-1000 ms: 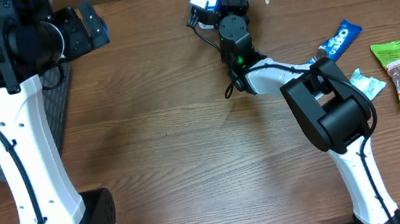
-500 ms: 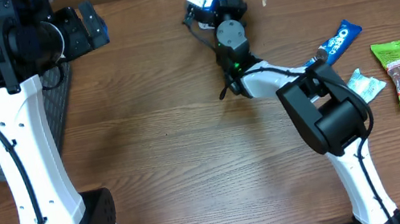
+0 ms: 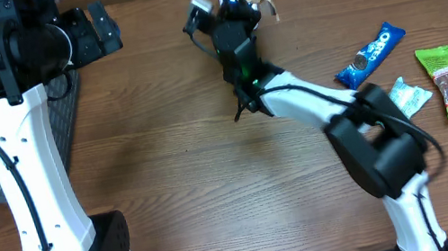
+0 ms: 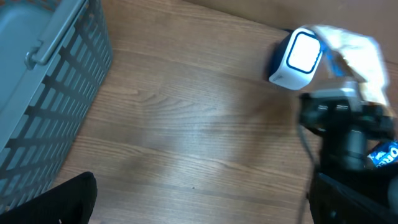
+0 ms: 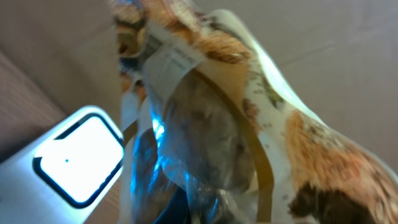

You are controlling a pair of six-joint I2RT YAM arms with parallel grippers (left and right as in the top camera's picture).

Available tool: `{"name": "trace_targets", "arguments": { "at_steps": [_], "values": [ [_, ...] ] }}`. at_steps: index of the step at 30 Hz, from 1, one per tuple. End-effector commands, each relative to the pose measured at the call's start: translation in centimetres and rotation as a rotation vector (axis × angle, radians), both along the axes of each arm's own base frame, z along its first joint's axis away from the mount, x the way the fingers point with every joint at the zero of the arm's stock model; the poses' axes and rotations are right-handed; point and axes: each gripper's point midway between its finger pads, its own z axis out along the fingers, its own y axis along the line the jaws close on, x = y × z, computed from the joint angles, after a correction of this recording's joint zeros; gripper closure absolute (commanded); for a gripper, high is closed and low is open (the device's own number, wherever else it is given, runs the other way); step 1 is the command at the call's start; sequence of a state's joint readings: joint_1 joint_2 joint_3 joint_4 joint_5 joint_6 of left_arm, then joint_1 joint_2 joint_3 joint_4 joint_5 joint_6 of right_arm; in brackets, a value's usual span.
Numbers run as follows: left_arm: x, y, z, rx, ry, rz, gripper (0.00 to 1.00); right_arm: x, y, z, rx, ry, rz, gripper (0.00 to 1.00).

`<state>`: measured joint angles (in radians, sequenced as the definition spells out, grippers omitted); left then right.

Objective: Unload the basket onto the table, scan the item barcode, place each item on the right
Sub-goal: 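Carry the bread bag right and drop it on the green snack bag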

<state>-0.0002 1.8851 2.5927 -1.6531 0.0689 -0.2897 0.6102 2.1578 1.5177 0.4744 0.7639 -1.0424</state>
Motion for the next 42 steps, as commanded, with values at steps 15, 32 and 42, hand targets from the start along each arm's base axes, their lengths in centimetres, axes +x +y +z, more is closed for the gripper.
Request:
{"name": "trace_targets", "arguments": {
  "at_steps": [15, 32, 42],
  "values": [
    [-0.1, -0.3, 0.6, -0.010, -0.020, 0.002, 0.00, -14.4, -17.8, 12.5, 1.284, 0.332, -0.258, 0.96],
    [-0.1, -0.3, 0.6, -0.010, -0.020, 0.002, 0.00, -17.9, -42.9, -5.1, 1.732, 0.395, -1.012, 0.96],
    [-0.1, -0.3, 0.6, -0.010, -0.020, 0.002, 0.00, -15.9, -41.4, -7.1, 1.747, 0.543, -0.875, 0.34]
  ]
}}
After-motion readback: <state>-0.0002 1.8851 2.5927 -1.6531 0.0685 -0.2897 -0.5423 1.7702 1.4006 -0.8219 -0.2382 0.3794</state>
